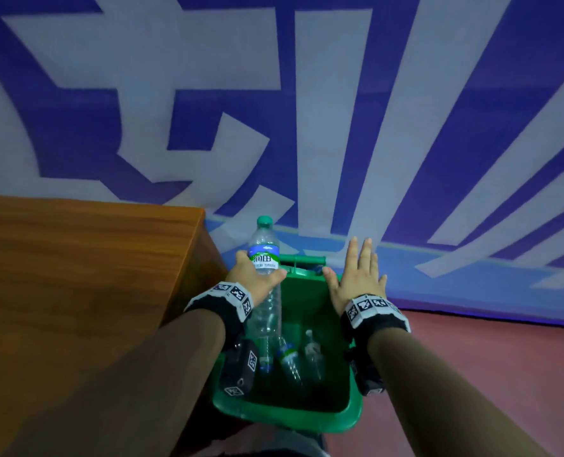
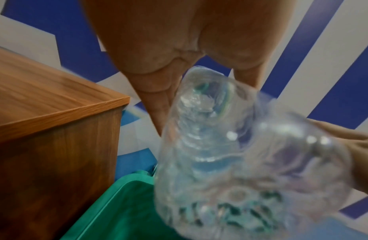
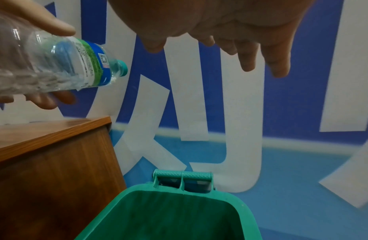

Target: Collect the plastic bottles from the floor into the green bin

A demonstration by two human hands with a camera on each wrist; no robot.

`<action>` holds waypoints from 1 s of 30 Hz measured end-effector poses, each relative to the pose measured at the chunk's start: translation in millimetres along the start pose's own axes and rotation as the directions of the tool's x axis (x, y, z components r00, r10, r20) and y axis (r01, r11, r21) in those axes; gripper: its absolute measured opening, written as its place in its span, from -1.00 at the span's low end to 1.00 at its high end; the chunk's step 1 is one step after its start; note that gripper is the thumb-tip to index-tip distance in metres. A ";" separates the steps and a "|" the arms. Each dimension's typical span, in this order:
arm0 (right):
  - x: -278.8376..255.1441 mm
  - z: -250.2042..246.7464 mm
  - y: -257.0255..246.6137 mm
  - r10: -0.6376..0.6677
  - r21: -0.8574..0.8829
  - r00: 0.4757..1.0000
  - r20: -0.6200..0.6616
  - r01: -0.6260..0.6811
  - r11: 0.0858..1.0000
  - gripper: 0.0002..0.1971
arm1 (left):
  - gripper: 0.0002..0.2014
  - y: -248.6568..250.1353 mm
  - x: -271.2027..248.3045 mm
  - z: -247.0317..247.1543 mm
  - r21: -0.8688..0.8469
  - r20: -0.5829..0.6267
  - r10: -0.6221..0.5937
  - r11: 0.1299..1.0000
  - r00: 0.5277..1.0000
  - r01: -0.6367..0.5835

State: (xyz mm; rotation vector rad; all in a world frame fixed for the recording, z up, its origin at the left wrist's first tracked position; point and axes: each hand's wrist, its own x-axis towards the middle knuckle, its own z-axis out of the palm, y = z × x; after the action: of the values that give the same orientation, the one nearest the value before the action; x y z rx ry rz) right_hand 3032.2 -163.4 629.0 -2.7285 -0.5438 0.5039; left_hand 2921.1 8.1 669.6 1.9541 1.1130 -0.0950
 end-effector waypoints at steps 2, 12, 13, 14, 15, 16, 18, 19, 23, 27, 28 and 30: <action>10.5 -8.8 -11.9 -0.051 0.003 0.999 -0.008 0.051 0.999 -0.16 | -0.11 9.1 1.2 -9.7 0.000 0.002 -0.016 1.000 1.000 0.016; -16.6 -27.3 -152.3 -0.404 -0.139 0.915 0.023 0.403 0.905 -0.17 | 0.02 -35.0 -59.0 -140.5 -0.122 -0.310 -0.117 0.989 0.943 0.083; -31.7 -24.2 -178.5 -0.461 -0.156 0.887 0.038 0.461 0.874 -0.17 | 0.02 -48.8 -76.3 -159.8 -0.154 -0.353 -0.139 0.984 0.925 0.090; -51.3 -19.0 -206.7 -0.524 -0.168 0.850 0.051 0.525 0.834 -0.17 | 0.01 -67.8 -95.7 -179.9 -0.195 -0.405 -0.169 0.976 0.899 0.096; -75.6 -10.8 -235.3 -0.593 -0.175 0.803 0.061 0.594 0.785 -0.17 | 0.01 -90.4 -117.8 -200.3 -0.233 -0.459 -0.202 0.967 0.865 0.102; -105.2 0.6 -262.5 -0.662 -0.182 0.746 0.065 0.661 0.727 -0.16 | 0.01 -117.1 -143.6 -219.1 -0.266 -0.506 -0.242 0.957 0.828 0.117; -172.2 29.0 -312.5 -0.785 -0.200 0.615 0.079 0.781 0.591 -0.16 | 0.02 -177.8 -202.8 -252.1 -0.318 -0.585 -0.323 0.935 0.744 0.156; -210.9 44.9 -334.7 -0.830 -0.204 0.546 0.111 0.830 0.519 -0.17 | 0.02 -212.7 -236.3 -264.7 -0.345 -0.614 -0.368 0.921 0.698 0.182; -381.5 120.0 -403.3 -0.932 -0.172 0.232 0.278 0.967 0.189 -0.19 | 0.01 -365.7 -399.6 -287.7 -0.478 -0.689 -0.584 0.812 0.429 0.335; -555.0 202.4 -430.9 -0.919 -0.117 -0.060 0.390 0.987 -0.114 -0.18 | 0.04 -502.5 -582.2 -264.5 -0.685 -0.604 -0.790 0.581 0.104 0.439; -599.3 221.3 -433.9 -0.895 -0.086 -0.137 0.424 0.978 -0.190 -0.18 | 0.04 -531.1 -628.9 -250.4 -0.740 -0.568 -0.823 0.520 0.019 0.427; -683.2 250.4 -435.8 -0.831 -0.025 -0.277 0.482 0.944 -0.328 -0.17 | 0.03 -571.4 -714.0 -217.5 -0.834 -0.477 -0.866 0.395 -0.147 0.385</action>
State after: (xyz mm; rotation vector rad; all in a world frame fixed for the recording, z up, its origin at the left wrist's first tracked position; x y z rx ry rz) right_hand 2207.9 -7.4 754.1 -1.2454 -2.8741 0.2016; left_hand 2004.6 -181.8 756.6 0.5321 2.6321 0.8399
